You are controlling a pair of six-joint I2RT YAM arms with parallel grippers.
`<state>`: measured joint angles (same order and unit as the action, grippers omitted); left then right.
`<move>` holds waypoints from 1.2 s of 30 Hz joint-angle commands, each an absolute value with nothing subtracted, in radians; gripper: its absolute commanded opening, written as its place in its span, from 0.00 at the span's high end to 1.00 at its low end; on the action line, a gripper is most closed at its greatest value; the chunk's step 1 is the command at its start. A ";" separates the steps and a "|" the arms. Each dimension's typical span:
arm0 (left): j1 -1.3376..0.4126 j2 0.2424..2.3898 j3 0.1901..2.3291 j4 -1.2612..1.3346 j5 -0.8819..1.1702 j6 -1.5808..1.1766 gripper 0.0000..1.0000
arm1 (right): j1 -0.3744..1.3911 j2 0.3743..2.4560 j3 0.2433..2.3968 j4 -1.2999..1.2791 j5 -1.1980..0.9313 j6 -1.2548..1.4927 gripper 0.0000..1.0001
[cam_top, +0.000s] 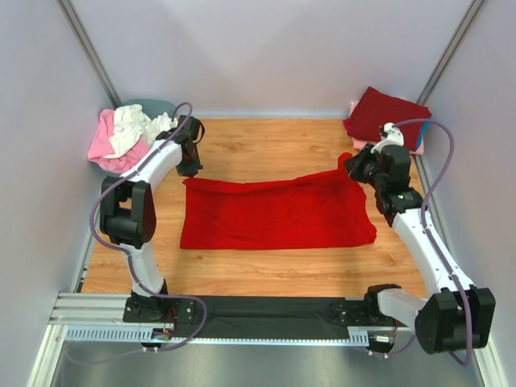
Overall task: Fold and stack the t-shirts
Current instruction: Fold the tshirt
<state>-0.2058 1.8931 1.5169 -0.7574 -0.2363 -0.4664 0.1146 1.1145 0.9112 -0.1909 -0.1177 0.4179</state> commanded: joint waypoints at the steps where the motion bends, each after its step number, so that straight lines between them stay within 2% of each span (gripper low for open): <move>1: -0.221 1.819 1.499 -0.733 -0.265 -0.459 1.00 | 0.112 1.118 0.884 -0.198 -0.063 0.407 1.00; 8: -0.236 1.757 1.398 -0.729 -0.285 -0.474 1.00 | 0.110 1.108 0.847 -0.229 -0.002 0.428 1.00; 13: -0.258 1.668 1.250 -0.721 -0.275 -0.517 1.00 | 0.110 1.048 0.741 -0.277 0.149 0.535 1.00; 14: -0.267 1.651 1.224 -0.724 -0.287 -0.531 0.93 | 0.112 1.042 0.718 -0.288 0.170 0.561 1.00; 15: -0.268 1.616 1.172 -0.726 -0.291 -0.543 0.89 | 0.110 1.035 0.680 -0.299 0.199 0.612 0.93; 16: -0.271 1.596 1.143 -0.719 -0.305 -0.576 0.81 | 0.109 1.025 0.655 -0.302 0.210 0.630 0.82; 17: -0.272 1.573 1.114 -0.712 -0.304 -0.589 0.55 | 0.109 1.019 0.635 -0.301 0.227 0.652 0.50; 18: -0.273 1.522 1.062 -0.698 -0.298 -0.594 0.47 | 0.103 1.016 0.623 -0.298 0.259 0.684 0.16; 19: -0.275 1.496 1.036 -0.666 -0.295 -0.600 0.40 | 0.098 1.019 0.612 -0.296 0.265 0.690 0.09; 20: -0.275 1.470 1.011 -0.651 -0.301 -0.610 0.29 | 0.094 1.019 0.615 -0.296 0.270 0.696 0.07; 22: -0.276 1.413 0.974 -0.618 -0.313 -0.607 0.26 | 0.091 1.012 0.635 -0.301 0.293 0.698 0.05; 25: -0.276 1.388 0.985 -0.608 -0.331 -0.595 0.28 | 0.092 1.009 0.676 -0.272 0.266 0.680 0.07; 32: -0.336 1.486 1.017 -0.503 -0.259 -0.540 0.34 | 0.146 1.133 0.698 -0.169 0.058 0.666 0.25; 36: -0.391 1.604 1.060 -0.482 -0.264 -0.517 0.36 | 0.196 1.242 0.719 -0.198 0.083 0.675 0.25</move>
